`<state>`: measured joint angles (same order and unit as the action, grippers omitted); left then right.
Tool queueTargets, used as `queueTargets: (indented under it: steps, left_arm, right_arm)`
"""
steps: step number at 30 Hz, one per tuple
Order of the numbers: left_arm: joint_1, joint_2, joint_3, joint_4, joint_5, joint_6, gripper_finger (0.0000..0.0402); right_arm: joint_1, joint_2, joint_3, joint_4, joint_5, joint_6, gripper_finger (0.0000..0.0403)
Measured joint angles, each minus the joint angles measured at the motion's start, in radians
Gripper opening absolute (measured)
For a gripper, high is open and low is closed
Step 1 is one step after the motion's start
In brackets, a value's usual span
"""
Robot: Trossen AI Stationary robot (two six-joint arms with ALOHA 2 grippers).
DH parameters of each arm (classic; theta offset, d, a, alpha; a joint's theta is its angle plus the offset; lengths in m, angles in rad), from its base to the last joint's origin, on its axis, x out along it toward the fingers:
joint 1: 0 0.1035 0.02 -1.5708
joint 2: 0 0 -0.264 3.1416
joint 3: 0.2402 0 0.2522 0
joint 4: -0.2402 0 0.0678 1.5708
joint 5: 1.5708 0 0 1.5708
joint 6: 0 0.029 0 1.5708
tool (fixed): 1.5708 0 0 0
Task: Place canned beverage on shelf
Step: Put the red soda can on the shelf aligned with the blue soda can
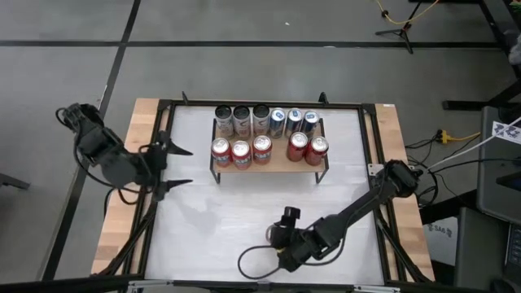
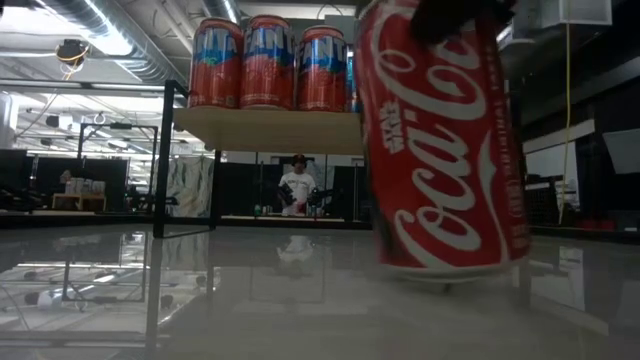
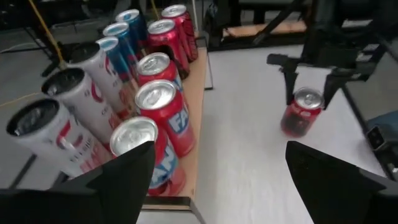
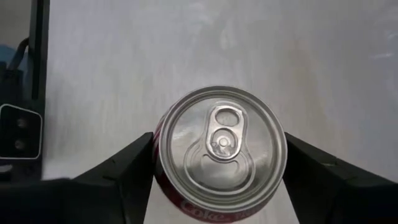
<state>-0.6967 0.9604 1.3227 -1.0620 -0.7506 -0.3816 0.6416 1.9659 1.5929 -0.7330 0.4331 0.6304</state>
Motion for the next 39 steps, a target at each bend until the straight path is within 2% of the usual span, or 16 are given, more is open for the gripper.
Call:
queueTargets:
  steps: [5,8,14,24,31,39]
  left_arm:
    - [-0.013,-0.197,-0.265,0.208,0.002,0.005,0.0352]
    - [-0.013,-0.286,-0.416,0.364,0.025,0.061,0.0352]
    - [-0.012,-0.349,-0.604,0.597,0.121,0.102,0.0352]
    - [-0.012,-0.312,-0.691,0.758,0.144,0.078,0.0352]
    - [0.011,-0.280,-0.748,0.935,0.166,0.156,0.0352]
    - [0.065,-0.245,-0.750,0.972,0.194,0.155,0.0352]
  right_arm:
    - [-0.029,-0.002,0.000,0.001,-0.068,-0.035,0.0279]
    - [-0.029,-0.003,0.000,0.000,-0.075,-0.038,0.0277]
    - [-0.026,-0.003,0.000,-0.001,-0.049,-0.032,0.0279]
    - [-0.026,-0.006,0.000,-0.004,-0.053,-0.042,0.0280]
    - [-0.027,-0.037,0.000,-0.022,-0.051,-0.063,0.0277]
    - [-0.027,-0.133,0.000,-0.050,-0.013,-0.090,0.0277]
